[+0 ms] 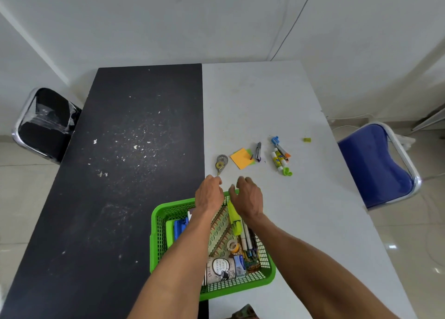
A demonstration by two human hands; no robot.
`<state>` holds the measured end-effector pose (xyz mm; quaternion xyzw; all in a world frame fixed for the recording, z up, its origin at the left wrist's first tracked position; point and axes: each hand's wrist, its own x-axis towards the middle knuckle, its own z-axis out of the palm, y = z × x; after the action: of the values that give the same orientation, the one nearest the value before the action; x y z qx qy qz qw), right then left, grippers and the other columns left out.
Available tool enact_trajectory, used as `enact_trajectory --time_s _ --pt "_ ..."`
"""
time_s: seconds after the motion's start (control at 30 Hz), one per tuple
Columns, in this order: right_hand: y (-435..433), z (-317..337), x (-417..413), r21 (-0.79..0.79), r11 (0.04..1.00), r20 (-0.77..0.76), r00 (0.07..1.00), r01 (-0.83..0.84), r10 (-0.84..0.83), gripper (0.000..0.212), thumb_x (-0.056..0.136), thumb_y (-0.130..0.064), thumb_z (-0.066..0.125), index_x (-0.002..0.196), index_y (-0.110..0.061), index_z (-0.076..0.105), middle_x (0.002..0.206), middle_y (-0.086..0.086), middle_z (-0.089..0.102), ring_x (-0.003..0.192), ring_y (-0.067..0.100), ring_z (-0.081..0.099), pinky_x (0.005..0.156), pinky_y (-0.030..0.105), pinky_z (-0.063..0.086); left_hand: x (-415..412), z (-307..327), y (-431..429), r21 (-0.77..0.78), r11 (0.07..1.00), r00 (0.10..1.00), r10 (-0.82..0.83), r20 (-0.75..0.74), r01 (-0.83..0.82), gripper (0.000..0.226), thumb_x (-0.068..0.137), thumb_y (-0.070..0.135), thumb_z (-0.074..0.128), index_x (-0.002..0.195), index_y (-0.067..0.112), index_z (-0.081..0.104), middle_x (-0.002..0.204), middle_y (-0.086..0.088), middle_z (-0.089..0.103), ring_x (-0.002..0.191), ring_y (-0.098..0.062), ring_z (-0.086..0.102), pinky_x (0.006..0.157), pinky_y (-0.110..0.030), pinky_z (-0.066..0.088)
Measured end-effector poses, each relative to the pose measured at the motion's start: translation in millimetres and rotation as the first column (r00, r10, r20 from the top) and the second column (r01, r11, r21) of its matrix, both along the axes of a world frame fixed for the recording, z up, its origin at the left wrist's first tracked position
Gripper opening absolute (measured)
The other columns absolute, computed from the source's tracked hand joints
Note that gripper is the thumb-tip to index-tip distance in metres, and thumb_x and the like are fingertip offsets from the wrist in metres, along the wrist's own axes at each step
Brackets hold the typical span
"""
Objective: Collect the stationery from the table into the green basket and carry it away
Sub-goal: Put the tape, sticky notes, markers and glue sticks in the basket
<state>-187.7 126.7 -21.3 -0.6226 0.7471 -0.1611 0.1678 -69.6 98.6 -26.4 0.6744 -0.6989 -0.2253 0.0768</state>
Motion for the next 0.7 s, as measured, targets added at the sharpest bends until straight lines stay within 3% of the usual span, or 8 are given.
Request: enact_trajectory --time_s 0.2,0.43,0.7 --pt "-69.2 -9.7 -22.6 0.121 0.991 0.009 0.998 0.064 -0.066 0.02 0.091 -0.019 0.054 0.104 -0.005 0.059 0.105 0.015 0.063 0.096 0.033 0.059 0.075 0.037 0.046 -7.2 -8.5 -27.9 0.005 1.0 0.999 -0.001 -0.034 0.001 0.029 0.095 0.012 0.047 0.121 0.012 0.06 0.123 -0.007 0.055 0.11 -0.026 0.057 0.086 -0.039 0.049" --pt "-120.0 -50.6 -35.8 0.283 0.958 -0.068 0.995 -0.056 0.078 0.019 0.09 -0.008 0.055 0.107 -0.003 0.06 0.111 0.017 0.063 0.105 0.034 0.059 0.08 0.035 0.048 -0.2 -28.2 -57.1 0.061 0.997 0.997 0.058 -0.057 -0.055 0.028 0.095 0.01 0.044 0.116 0.01 0.062 0.119 -0.008 0.057 0.106 -0.026 0.057 0.083 -0.039 0.05" --pt "-136.5 -81.2 -36.7 0.349 0.929 -0.21 0.956 -0.123 0.205 0.022 0.094 -0.006 0.051 0.115 -0.006 0.056 0.12 0.013 0.054 0.114 0.03 0.051 0.084 0.038 0.048 2.6 -44.6 -76.6 0.116 0.992 0.997 0.062 -0.053 -0.055 0.023 0.095 0.01 0.044 0.108 0.01 0.063 0.114 -0.009 0.057 0.099 -0.026 0.058 0.08 -0.04 0.052"
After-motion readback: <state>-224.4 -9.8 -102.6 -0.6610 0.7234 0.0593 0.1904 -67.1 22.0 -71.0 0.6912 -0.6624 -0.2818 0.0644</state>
